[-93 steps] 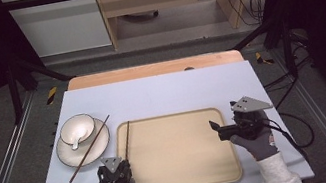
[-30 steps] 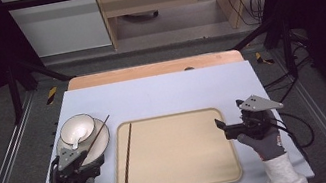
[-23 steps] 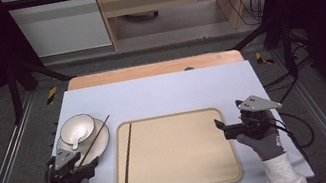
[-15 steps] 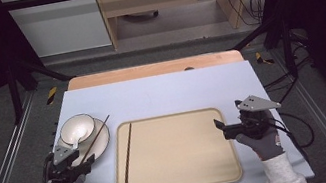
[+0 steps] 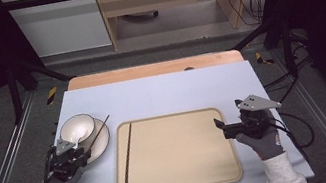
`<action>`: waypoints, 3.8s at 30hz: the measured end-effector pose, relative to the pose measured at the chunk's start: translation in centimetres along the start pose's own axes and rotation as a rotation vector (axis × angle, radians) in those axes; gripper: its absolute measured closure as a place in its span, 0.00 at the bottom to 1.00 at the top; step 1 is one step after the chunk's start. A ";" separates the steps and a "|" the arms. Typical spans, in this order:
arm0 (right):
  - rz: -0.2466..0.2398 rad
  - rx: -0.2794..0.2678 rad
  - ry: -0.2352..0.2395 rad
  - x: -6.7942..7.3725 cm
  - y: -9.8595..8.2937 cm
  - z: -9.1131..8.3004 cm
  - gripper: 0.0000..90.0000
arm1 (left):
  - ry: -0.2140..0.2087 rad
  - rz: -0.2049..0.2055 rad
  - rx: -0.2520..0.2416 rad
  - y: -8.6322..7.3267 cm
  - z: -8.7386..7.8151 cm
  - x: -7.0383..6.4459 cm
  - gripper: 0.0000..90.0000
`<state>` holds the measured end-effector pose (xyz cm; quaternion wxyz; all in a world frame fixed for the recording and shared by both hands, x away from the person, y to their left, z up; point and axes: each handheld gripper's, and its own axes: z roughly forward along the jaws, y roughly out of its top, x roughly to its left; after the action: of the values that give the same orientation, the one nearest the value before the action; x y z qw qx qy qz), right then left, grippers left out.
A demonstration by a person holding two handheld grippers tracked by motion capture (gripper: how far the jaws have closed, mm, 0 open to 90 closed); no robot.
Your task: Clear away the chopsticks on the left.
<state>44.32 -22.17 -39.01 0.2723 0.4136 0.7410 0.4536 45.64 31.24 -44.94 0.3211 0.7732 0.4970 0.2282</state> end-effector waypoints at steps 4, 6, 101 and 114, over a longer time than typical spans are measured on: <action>-0.001 0.004 0.000 0.0 0.0 0.1 0.05 | -0.009 0.007 0.015 -0.1 0.1 0.1 0.82; -0.004 0.007 0.000 0.0 -0.1 0.2 0.05 | -0.014 0.004 0.020 -0.1 0.1 0.1 0.85; -0.016 0.010 0.014 0.4 -0.2 0.2 0.06 | 0.021 -0.172 -0.200 0.9 -0.8 -15.9 0.94; -0.026 0.024 0.018 0.6 -0.3 0.6 0.06 | 0.027 -0.184 -0.164 -0.5 1.0 -17.1 0.94</action>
<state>44.39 -21.49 -39.57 0.2664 0.4030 0.7543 0.4446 39.16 15.50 -46.59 0.3964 0.6922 0.5497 0.2480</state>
